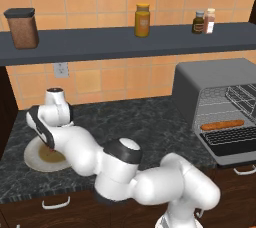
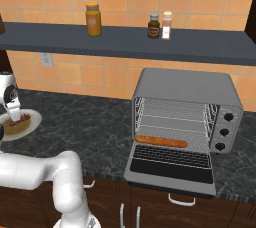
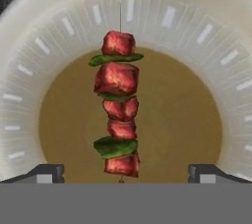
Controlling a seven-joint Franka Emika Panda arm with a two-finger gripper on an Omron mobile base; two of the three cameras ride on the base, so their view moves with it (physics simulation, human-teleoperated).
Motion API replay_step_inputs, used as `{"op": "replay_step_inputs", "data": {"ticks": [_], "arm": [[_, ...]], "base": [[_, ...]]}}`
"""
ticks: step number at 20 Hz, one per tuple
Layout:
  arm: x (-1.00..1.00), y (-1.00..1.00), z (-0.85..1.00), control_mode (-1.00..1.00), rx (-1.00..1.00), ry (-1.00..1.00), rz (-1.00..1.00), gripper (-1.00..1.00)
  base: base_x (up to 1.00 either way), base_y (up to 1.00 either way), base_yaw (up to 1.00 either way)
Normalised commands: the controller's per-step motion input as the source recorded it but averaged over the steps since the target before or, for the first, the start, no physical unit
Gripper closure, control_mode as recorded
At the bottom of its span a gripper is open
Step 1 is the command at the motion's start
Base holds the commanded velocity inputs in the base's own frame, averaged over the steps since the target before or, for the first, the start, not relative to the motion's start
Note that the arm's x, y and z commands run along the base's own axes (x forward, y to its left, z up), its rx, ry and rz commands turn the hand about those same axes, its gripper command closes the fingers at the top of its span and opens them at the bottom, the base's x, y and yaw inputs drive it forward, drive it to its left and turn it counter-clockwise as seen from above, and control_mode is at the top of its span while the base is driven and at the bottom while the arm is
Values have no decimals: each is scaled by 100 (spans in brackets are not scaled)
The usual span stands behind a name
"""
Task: Pick up the kebab skewer and baguette bread, and place them inside the toaster oven. Close the toaster oven door and start by setting the timer.
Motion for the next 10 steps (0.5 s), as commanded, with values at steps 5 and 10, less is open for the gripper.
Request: {"op": "replay_step_inputs", "data": {"ticks": [5, 10], "arm": [[0, 8, -29, -100, 0, 1, -1, -100], [-1, 0, -30, -100, 0, 0, -1, -100]], "base": [[0, 0, 0], [0, 0, 0]]}}
